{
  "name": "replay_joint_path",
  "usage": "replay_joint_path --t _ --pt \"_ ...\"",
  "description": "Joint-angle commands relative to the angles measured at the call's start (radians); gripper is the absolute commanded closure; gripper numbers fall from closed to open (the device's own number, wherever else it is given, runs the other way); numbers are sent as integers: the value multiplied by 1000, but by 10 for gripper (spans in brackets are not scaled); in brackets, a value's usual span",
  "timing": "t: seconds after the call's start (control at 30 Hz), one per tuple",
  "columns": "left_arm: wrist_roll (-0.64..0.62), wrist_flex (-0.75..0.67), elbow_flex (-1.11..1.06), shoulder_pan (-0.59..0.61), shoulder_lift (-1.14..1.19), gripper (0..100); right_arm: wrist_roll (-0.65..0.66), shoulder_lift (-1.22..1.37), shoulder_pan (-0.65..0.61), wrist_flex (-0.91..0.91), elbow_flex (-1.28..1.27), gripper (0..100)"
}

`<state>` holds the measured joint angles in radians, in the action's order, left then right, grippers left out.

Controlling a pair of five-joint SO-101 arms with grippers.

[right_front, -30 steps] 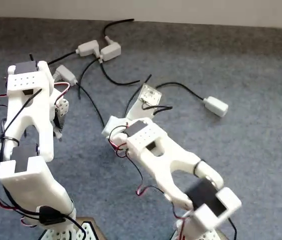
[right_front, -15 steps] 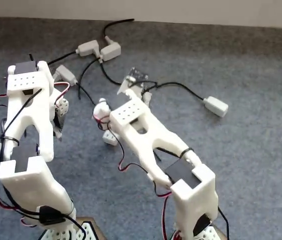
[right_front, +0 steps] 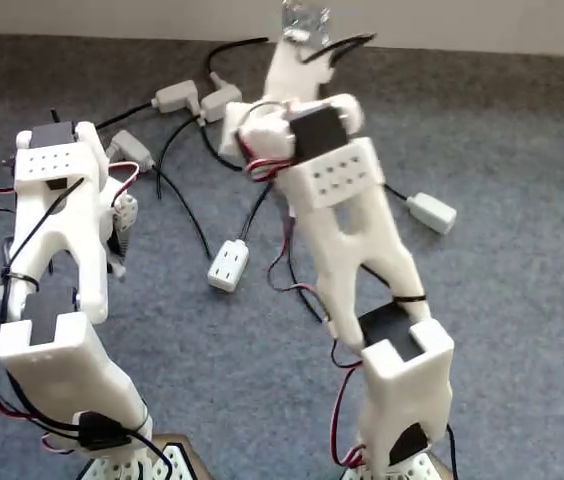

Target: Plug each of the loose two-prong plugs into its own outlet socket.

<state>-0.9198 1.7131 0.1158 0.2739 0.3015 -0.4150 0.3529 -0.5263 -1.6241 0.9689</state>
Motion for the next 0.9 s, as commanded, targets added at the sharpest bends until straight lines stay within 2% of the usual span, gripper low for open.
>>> replay_joint_path --t 0.0,0.17,0.27,0.47,0.5,0.63,0.87 --pt "-126 41 7 -117 -18 993 129 -24 127 -143 189 737" --pt "-140 41 16 -346 -19 993 143 -41 323 -143 73 738" --pt "-141 40 19 -426 -21 993 146 -97 407 -142 -44 738" --pt "-147 40 88 -430 -21 993 140 -288 529 -142 -317 738" --pt "-181 40 93 -430 -21 993 140 -318 545 -140 -384 738" --pt "-485 40 96 -430 -10 989 140 -409 588 -96 -638 738" --pt "-514 11 99 -473 -15 989 140 -529 605 84 -969 738"
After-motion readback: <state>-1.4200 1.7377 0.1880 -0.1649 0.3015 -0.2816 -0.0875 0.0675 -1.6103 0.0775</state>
